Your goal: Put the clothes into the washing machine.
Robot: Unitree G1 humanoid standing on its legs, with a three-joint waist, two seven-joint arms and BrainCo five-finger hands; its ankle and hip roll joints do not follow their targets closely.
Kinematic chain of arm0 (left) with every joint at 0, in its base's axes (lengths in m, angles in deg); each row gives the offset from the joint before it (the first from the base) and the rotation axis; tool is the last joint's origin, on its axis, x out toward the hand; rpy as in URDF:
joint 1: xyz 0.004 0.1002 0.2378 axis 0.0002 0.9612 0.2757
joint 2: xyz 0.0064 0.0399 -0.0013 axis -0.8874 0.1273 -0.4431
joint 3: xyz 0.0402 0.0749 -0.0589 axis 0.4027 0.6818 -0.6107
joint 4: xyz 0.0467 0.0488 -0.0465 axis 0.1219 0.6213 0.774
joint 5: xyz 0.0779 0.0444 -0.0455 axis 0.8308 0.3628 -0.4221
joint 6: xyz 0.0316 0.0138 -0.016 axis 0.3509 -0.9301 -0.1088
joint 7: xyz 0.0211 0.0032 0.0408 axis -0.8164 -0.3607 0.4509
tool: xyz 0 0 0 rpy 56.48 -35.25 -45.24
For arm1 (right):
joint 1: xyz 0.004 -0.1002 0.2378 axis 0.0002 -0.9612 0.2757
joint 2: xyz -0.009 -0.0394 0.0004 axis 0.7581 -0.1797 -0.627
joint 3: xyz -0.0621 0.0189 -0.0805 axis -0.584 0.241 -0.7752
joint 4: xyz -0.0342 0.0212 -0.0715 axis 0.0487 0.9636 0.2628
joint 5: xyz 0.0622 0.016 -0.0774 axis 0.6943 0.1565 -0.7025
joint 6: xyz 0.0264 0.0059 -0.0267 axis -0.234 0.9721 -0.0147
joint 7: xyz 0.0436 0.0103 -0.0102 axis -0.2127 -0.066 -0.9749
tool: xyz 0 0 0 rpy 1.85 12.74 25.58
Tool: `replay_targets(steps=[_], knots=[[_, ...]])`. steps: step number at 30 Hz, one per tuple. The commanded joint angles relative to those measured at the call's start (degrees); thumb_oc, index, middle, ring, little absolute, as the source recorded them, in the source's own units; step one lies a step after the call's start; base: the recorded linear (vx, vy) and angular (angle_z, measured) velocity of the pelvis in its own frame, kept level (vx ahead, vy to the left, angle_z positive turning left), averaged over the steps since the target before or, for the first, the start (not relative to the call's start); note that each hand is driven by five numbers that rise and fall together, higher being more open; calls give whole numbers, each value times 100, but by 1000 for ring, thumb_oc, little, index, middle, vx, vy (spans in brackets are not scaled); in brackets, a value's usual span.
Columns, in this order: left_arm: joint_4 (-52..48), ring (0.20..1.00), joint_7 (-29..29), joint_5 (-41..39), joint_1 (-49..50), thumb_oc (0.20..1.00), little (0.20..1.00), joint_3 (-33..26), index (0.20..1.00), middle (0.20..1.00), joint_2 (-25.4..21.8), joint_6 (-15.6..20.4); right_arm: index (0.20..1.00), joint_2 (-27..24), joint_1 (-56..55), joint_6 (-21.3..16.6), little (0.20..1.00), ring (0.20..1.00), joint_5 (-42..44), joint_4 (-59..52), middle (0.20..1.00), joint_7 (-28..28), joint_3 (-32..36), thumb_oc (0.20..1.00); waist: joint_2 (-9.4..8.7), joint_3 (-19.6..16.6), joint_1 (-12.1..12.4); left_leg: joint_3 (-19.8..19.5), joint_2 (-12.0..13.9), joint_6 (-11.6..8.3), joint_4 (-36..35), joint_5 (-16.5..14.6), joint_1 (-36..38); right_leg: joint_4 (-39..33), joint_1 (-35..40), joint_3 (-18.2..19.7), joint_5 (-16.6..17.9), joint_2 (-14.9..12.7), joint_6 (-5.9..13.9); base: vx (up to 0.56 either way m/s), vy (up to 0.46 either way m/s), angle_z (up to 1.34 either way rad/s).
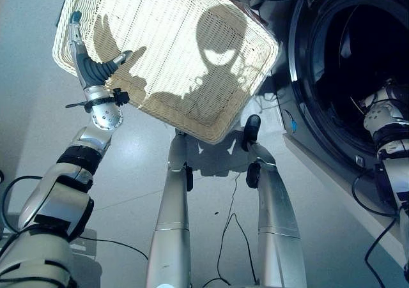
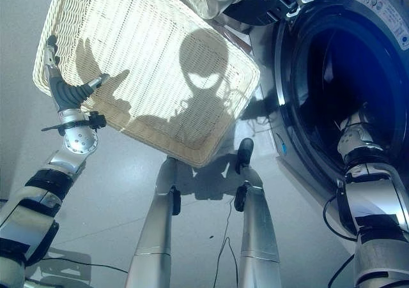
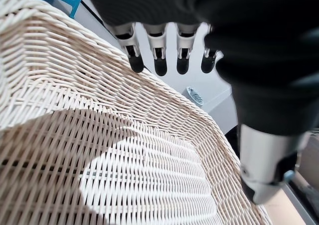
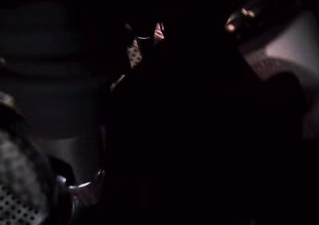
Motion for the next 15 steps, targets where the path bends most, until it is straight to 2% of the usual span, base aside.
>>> replay_targets(steps=[1,3,4,9,11,15], knots=[[14,1000,300,-84,-287,1000,1000,-78,1000,1000,301,104,1000,-1196,142,582,1000,1000,-2028,-459,1000,723,-641,1000,-148,-104,-75,342,-412,260,699,-1171,265,-1415,671,-173,833,521,344,-30,34,1],[-40,1000,341,-75,-352,1000,1000,-62,1000,1000,308,61,1000,-1118,210,868,1000,1000,-2584,-717,1000,936,-800,1000,-117,-104,-83,350,-431,270,689,-1125,190,-1425,589,-164,868,515,344,-29,36,1],[-56,1000,353,-60,-313,1000,1000,-76,1000,1000,340,46,1000,-1076,153,955,1000,1000,-2839,-773,1000,863,-863,1000,-102,-104,-84,366,-416,269,706,-1191,245,-1378,632,-162,800,520,357,-28,30,1],[-84,1000,406,-28,-313,1000,1000,-106,1000,1000,380,80,1000,-870,-99,1147,1000,1000,-3929,-1227,1000,783,-1069,1000,-60,-104,-105,404,-422,270,704,-1180,205,-1350,577,-149,773,513,367,0,0,0],[-106,1000,418,2,-319,1000,1000,-116,1000,1000,397,75,1000,-788,-194,1213,1000,1000,-4115,-1407,1000,834,-1154,1000,-55,-104,-112,411,-428,276,716,-1192,192,-1346,558,-149,763,510,366,0,0,0],[-190,1000,553,159,-235,1000,1000,-172,1000,1000,477,75,1000,-590,-574,1626,1000,1000,-4982,-2012,1000,851,-1350,1000,-47,-104,-162,465,-420,268,730,-1202,154,-1317,499,-145,742,496,377,0,0,0]])
